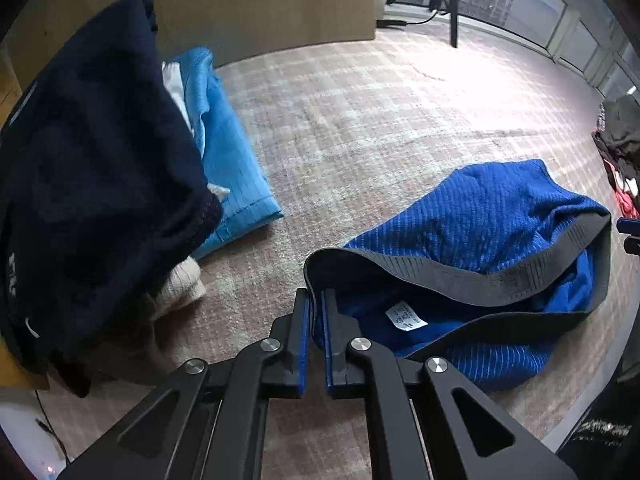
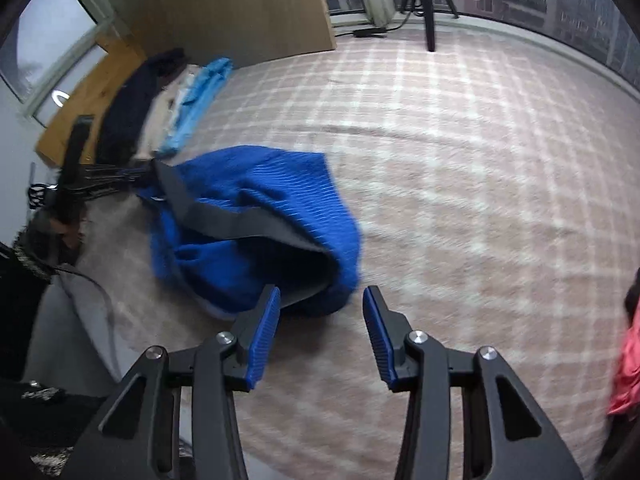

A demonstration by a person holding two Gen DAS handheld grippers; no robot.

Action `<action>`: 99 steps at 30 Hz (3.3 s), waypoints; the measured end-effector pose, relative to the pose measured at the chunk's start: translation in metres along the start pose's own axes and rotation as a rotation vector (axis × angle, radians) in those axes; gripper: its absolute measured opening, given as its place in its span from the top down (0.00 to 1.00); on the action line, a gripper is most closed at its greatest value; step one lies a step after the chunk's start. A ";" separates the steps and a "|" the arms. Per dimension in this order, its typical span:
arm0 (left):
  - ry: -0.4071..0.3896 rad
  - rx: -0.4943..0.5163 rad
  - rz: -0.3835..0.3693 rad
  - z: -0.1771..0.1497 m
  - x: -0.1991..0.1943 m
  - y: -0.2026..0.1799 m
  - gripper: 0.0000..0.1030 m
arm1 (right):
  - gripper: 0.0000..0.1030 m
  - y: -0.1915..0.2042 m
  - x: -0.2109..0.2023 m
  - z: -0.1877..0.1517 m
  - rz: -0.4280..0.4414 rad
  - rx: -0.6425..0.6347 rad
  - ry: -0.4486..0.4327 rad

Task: Fold clothes
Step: 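Grasp the waistband with the left tool at another point along it, then lift the shorts by the waistband with both tools, stretching it taut, then lower the shorts flat onto the mat with both tools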

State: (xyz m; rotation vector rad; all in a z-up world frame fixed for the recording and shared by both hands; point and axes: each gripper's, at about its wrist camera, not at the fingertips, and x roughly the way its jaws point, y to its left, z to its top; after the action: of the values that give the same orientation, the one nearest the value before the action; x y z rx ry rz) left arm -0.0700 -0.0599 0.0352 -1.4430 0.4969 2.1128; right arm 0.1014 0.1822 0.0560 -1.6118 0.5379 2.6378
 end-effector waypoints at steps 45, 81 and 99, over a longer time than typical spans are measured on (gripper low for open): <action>0.031 0.096 0.011 0.021 0.017 -0.012 0.99 | 0.97 -0.011 0.029 0.029 -0.037 0.082 0.023; -0.025 0.166 -0.133 0.047 -0.064 -0.068 0.99 | 0.97 -0.113 -0.020 0.034 -0.175 0.044 0.055; -0.080 0.172 -0.139 0.041 -0.122 -0.057 0.99 | 0.98 -0.094 -0.115 0.039 -0.090 0.048 -0.106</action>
State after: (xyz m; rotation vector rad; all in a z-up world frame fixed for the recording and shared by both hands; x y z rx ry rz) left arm -0.0298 -0.0177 0.1632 -1.2551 0.5189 1.9593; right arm 0.1391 0.3015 0.1451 -1.4377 0.5072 2.6058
